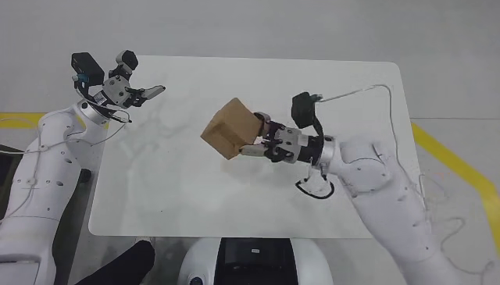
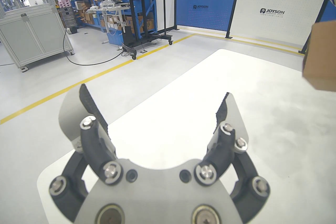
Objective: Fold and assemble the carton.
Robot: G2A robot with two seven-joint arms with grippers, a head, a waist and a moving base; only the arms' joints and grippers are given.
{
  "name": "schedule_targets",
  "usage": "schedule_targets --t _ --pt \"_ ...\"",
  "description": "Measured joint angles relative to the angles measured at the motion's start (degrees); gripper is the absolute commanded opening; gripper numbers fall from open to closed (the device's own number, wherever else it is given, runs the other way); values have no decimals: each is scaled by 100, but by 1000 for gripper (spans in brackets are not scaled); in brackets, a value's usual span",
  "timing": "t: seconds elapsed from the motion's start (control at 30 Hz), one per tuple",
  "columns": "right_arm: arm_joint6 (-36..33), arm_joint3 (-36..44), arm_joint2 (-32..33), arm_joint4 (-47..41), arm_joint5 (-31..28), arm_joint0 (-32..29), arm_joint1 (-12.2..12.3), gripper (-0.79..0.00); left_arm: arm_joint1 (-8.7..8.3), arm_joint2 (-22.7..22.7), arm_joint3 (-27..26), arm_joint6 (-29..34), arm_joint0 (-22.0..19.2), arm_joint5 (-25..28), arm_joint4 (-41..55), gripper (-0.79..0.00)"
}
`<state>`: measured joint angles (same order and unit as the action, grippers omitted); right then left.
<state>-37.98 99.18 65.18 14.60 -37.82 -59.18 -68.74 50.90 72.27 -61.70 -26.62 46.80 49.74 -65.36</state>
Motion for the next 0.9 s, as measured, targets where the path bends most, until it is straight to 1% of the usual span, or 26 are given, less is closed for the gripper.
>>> schedule_targets --t 0.13,0.23,0.33,0.4,0.5,0.77,0.9 --pt "-403 56 217 -1168 -303 -40 75 -785 0 0 0 0 0 0 0 0" --pt "-816 65 360 -2122 -388 -34 137 -785 0 0 0 0 0 0 0 0" --pt "-1339 23 384 -3342 -273 2 184 -785 0 0 0 0 0 0 0 0" --pt "-1762 -111 432 -4310 -134 86 212 -785 0 0 0 0 0 0 0 0" --pt "-2273 -331 550 -5524 45 195 236 -785 0 0 0 0 0 0 0 0" --pt "-3249 -714 619 -7649 393 420 185 -785 0 0 0 0 0 0 0 0" --pt "-3300 -760 686 -7689 452 462 151 -785 0 0 0 0 0 0 0 0"
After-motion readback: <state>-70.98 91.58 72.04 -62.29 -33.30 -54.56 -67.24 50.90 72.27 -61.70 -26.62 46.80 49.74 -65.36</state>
